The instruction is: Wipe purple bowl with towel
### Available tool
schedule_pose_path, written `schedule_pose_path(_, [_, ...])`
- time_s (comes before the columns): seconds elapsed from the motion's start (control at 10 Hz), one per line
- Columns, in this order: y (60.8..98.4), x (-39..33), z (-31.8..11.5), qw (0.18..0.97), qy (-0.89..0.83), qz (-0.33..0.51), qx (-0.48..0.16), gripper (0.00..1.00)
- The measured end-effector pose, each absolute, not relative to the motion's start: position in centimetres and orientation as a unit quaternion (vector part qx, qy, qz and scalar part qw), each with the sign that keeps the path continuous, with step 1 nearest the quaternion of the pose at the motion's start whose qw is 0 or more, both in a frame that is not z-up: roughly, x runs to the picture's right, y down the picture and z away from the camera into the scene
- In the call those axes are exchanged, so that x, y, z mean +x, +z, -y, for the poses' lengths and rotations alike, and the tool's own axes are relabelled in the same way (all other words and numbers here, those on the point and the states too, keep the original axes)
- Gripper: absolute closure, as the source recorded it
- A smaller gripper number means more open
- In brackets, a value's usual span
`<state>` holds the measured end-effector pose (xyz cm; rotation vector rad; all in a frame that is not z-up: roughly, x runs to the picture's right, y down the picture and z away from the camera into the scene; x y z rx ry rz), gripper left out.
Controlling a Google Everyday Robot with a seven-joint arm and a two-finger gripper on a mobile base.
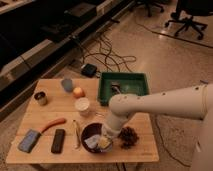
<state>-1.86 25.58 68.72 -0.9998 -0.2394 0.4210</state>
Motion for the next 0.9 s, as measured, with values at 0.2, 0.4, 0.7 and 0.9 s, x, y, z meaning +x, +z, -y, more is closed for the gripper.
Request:
schedule_pose_path(0.2, [69.1,-0.9,-25.0,0.853,0.212,0.107,-0.464,1.0])
schedule_pose_path(0.4, [69.5,-0.3,-24.1,0.858,0.221,0.102,-0.453,1.0])
schedule_pose_path(0.7, [70.8,0.5,-22.5,0.859,0.236,0.099,-0.444,1.0])
schedule_pose_path(0.9, [72.1,0.0,-21.6,0.858,0.235,0.105,-0.444,1.0])
